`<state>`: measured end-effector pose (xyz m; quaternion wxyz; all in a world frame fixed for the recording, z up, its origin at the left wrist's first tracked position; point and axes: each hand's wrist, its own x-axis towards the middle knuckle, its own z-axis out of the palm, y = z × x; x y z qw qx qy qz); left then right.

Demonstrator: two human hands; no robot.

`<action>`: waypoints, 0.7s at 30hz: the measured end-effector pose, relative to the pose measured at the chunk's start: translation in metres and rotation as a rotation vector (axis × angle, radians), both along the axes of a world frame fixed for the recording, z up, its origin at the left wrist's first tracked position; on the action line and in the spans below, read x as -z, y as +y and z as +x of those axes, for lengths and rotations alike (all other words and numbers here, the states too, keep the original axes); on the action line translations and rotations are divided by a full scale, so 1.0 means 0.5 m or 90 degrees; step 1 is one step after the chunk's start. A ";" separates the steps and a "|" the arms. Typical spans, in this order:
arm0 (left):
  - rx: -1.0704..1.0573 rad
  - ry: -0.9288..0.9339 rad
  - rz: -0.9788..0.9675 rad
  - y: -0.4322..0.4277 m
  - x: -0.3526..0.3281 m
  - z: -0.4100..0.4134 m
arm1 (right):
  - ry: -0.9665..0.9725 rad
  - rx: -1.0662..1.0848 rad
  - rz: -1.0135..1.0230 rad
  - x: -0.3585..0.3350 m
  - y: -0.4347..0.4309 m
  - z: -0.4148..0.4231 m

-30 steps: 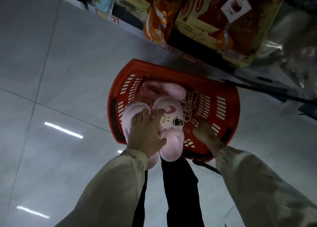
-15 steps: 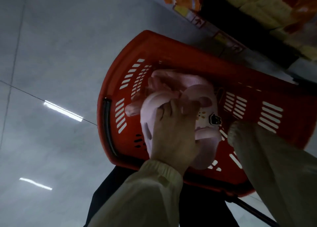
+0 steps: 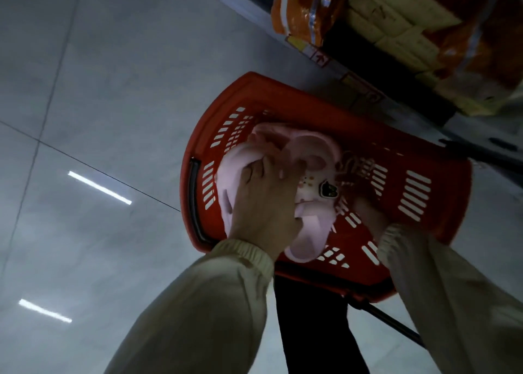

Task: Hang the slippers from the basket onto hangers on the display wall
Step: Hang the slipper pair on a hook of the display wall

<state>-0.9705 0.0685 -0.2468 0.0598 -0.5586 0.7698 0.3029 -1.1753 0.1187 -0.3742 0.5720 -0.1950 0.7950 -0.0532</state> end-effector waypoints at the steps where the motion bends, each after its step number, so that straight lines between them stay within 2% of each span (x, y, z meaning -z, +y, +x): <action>1: -0.002 -0.007 0.002 -0.001 -0.025 0.005 | 0.029 -0.018 -0.009 -0.031 -0.001 -0.007; 5: -0.002 -0.058 0.036 0.002 -0.114 0.035 | 0.032 -0.057 -0.003 -0.174 0.004 0.006; 11: -0.054 -0.082 0.059 -0.012 -0.265 0.074 | 0.008 -0.035 -0.016 -0.391 0.013 0.045; 16: -0.043 -0.105 0.064 -0.054 -0.409 0.102 | 0.000 -0.090 -0.071 -0.596 -0.004 0.102; 21: -0.034 -0.142 0.065 -0.114 -0.598 0.139 | -0.067 -0.174 -0.125 -0.811 -0.063 0.147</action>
